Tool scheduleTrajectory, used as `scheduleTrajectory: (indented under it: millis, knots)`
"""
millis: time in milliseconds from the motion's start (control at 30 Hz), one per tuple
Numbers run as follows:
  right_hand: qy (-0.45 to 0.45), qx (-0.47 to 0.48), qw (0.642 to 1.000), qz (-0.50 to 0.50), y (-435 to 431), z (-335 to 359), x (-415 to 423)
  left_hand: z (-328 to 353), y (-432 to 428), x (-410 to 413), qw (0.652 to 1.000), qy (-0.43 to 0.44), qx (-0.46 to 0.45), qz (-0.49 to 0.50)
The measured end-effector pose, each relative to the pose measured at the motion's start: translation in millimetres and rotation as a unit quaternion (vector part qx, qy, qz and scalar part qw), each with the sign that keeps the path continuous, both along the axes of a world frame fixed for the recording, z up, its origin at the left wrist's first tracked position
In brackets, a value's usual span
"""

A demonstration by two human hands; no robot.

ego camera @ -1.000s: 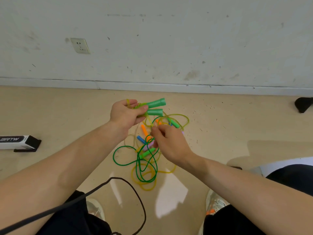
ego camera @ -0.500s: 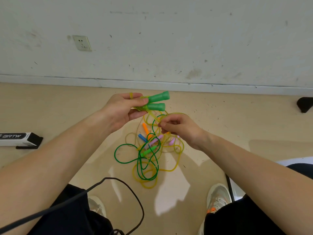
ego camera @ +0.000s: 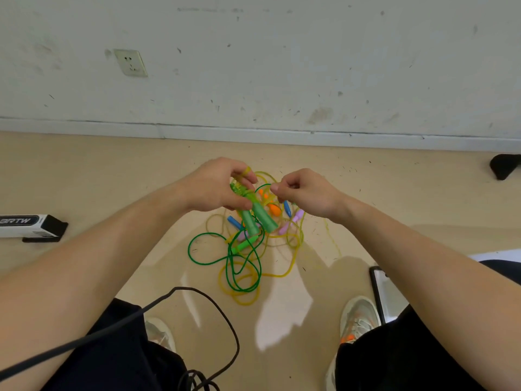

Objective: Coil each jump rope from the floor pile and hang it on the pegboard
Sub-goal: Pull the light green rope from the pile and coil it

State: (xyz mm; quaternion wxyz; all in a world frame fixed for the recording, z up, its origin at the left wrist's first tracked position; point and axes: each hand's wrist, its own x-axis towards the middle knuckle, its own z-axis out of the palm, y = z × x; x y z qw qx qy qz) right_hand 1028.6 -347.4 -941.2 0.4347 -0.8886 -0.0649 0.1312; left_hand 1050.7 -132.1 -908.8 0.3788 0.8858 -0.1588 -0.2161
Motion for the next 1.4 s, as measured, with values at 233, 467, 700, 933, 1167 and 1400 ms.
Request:
scheduleTrajectory:
  millis: [233, 467, 700, 933, 1167, 1400]
  knots:
    - [0.121, 0.244, 0.959, -0.076, 29.6, 8.5, -18.4, -21.6, -7.2, 1.0, 0.974, -0.171, 0.019, 0.148]
    - [-0.001, 0.11, 0.991, -0.08, 55.5, -3.4, -39.8, -24.9, -21.9, -4.5, 0.92, -0.055, -0.212, 0.327]
    - [-0.145, -0.108, 0.984, -0.01, 54.3, -13.3, -39.3, -23.7, -20.3, -7.3, 0.881, 0.1, -0.289, 0.36]
    - [-0.17, -0.17, 0.97, 0.035, 53.4, -10.5, -40.0, -22.4, -19.4, -8.4, 0.884, 0.132, -0.277, 0.352]
    - [-0.11, 0.011, 0.994, -0.022, 49.0, -12.7, -41.4, -18.1, -12.0, 1.9, 0.865, 0.128, -0.302, 0.38]
    - [0.068, -0.014, 0.997, 0.027, 15.1, -14.8, -17.1, -1.5, 1.1, 3.7, 0.905, 0.236, -0.276, 0.22]
